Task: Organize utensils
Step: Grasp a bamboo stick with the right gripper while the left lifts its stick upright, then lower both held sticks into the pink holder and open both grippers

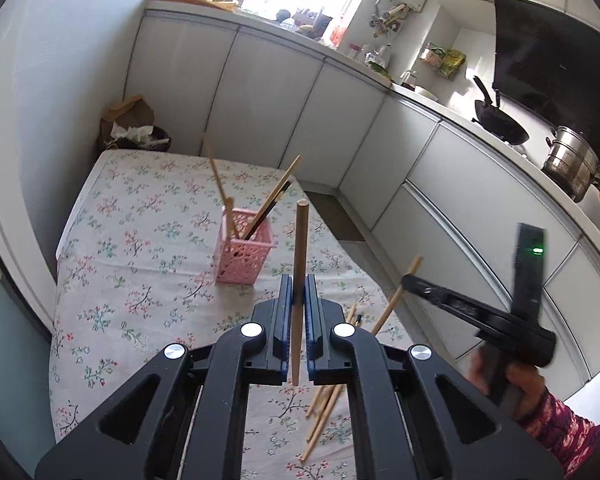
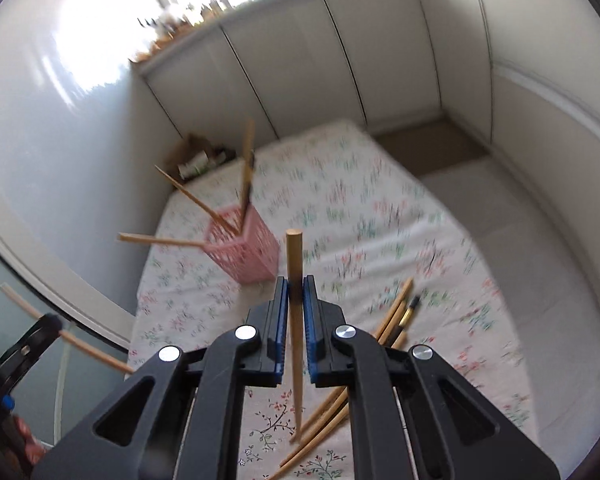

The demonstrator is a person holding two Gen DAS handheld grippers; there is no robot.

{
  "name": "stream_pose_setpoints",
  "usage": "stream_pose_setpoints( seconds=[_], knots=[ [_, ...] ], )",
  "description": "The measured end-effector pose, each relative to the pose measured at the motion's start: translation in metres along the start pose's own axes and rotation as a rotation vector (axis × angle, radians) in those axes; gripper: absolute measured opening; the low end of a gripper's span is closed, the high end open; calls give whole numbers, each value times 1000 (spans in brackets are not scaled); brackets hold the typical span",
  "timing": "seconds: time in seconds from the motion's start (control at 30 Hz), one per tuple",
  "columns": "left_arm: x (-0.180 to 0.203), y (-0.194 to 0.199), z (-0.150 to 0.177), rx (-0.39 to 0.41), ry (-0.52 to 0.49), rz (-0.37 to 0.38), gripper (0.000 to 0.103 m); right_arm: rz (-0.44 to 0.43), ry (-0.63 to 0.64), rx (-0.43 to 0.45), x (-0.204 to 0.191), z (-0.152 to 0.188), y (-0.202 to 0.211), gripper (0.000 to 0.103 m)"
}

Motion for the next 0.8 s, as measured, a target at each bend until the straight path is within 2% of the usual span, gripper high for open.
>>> stream_pose_setpoints(
  seconds=[0.13, 0.43, 0.57, 0.8],
  knots=[
    [14, 0, -17, 2, -36, -7, 5, -8, 45, 64, -15, -30, 30, 8],
    [31, -9, -88, 87, -109, -62, 5, -28, 75, 236, -49, -116, 54, 8],
    [26, -19, -114, 131, -109, -91, 5, -37, 97, 284, -64, -143, 51, 8],
    [9, -55, -150, 169, -95, -147, 5, -45, 138, 342, -90, -170, 16, 8]
  ],
)
Point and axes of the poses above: each gripper's, at about its wrist camera, not at the fingertips, and y roughly against the way its jaws point, x to its right, z to its underside, the point moved 10 cm from there along -y, roughly the way its jaws point, and after that the axes turned 3 degrees about x, right-handed, at the moved point
